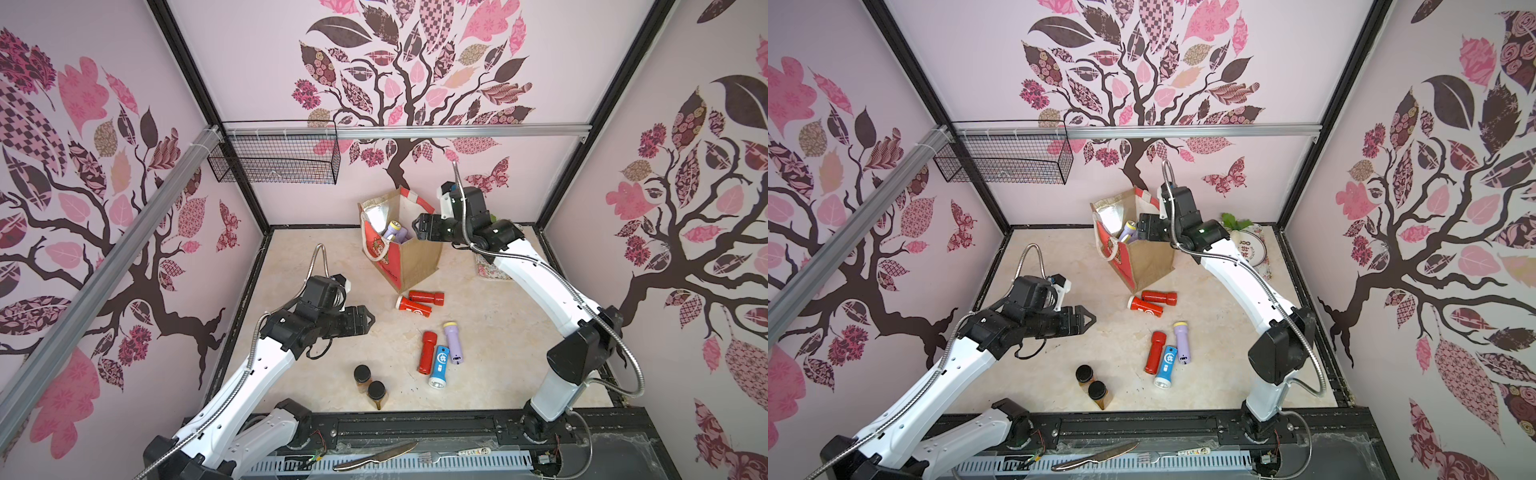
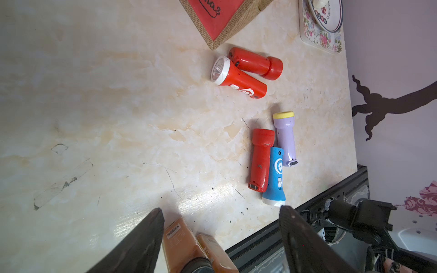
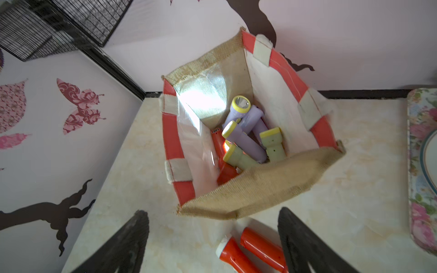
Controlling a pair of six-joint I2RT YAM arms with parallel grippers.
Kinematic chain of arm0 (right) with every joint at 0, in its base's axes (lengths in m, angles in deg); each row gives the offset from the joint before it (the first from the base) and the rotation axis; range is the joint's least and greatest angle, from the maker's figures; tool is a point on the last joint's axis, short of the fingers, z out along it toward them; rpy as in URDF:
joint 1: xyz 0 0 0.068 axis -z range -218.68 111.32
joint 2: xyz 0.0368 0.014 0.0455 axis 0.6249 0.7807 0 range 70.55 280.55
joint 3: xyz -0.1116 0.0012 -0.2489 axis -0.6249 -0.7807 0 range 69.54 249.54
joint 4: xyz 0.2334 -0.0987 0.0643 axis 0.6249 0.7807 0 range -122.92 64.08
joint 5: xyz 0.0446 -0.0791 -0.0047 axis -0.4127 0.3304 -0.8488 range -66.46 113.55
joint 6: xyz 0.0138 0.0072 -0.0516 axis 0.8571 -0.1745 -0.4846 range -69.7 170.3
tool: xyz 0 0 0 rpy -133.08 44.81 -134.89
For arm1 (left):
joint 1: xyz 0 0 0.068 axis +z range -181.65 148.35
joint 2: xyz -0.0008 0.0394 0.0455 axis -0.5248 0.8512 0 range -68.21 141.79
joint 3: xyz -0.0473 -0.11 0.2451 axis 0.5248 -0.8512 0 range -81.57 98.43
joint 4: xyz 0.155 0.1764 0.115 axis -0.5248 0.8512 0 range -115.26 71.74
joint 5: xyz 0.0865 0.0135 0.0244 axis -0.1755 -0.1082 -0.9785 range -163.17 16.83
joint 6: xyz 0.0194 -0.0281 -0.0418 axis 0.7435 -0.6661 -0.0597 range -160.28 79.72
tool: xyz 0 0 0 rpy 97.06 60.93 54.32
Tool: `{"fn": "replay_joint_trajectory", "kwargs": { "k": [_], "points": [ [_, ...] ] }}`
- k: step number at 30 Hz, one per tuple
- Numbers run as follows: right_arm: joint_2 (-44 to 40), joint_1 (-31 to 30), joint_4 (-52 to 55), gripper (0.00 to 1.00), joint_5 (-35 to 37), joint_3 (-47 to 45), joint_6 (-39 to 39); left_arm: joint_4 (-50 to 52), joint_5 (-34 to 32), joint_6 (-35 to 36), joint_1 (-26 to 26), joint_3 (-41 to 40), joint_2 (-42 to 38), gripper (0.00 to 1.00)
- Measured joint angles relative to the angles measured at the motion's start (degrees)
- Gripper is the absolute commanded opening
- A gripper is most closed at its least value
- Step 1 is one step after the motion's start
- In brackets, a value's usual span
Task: Put the flashlights into the tote bags
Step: Place the flashlight in the canvas bag, then pick up the flashlight from the center of the board.
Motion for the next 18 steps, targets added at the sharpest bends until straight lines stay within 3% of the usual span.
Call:
{"fn": "replay_joint_trajectory", "kwargs": {
  "k": [18],
  "points": [
    [-24.72,1.03,2.21,0.99,-3.30,-30.03,-5.07,-6.29,-6.36,-11.69,-7.45,-0.31,11.15,0.79]
  ]
}}
